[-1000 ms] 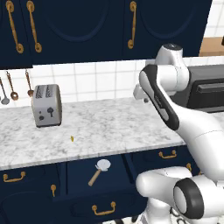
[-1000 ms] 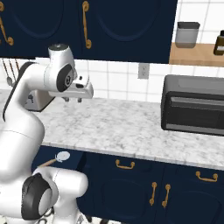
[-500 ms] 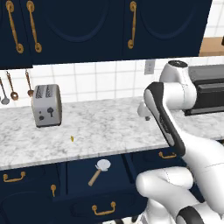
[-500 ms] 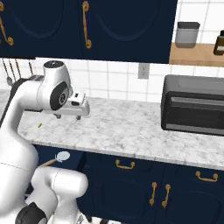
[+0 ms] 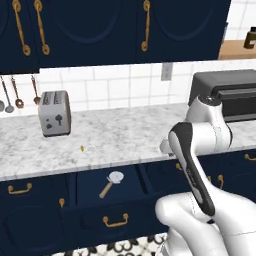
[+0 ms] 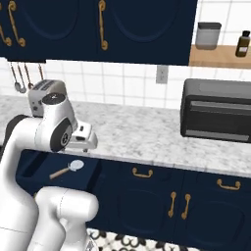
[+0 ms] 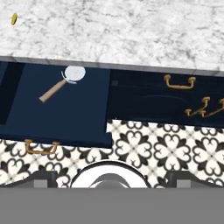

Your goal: Pick the pizza cutter from the drawer and place it on the counter.

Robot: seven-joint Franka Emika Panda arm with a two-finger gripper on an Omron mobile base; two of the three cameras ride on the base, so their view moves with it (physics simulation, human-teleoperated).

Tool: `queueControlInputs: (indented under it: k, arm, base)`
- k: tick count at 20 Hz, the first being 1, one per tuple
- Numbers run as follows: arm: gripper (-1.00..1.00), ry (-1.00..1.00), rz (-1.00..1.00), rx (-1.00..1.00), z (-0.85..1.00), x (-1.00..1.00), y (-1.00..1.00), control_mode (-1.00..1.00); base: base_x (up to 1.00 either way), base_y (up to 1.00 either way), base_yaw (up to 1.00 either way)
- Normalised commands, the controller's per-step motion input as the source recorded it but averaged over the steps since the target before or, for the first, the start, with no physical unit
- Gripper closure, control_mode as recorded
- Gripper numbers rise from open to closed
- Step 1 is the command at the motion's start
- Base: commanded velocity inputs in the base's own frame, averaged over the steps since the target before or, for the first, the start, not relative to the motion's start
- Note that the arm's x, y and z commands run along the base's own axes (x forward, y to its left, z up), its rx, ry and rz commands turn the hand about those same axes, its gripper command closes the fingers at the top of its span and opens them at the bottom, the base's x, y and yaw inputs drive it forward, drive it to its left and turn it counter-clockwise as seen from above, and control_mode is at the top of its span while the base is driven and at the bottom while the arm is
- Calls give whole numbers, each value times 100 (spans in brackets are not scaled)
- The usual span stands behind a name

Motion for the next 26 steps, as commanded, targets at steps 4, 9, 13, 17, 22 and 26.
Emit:
queueControlInputs:
  k: [4, 9, 13, 17, 22, 26]
  arm:
    - [-100, 0, 0, 0, 0, 0, 0, 100]
    - [-100, 0, 0, 0, -7, -1, 10, -100]
    - [-100, 0, 0, 0, -7, 0, 8, -100]
    - [-100, 4, 0, 0, -32, 10, 0, -100]
    - [-100, 25, 4, 0, -83, 49, 23, -100]
    - [-100, 25, 4, 0, -78, 49, 55, -100]
  base:
    - [-16, 38, 0]
    - [-2, 45, 0]
    - [0, 0, 0]
    - [0, 0, 0]
    - [0, 0, 0]
    - [0, 0, 0]
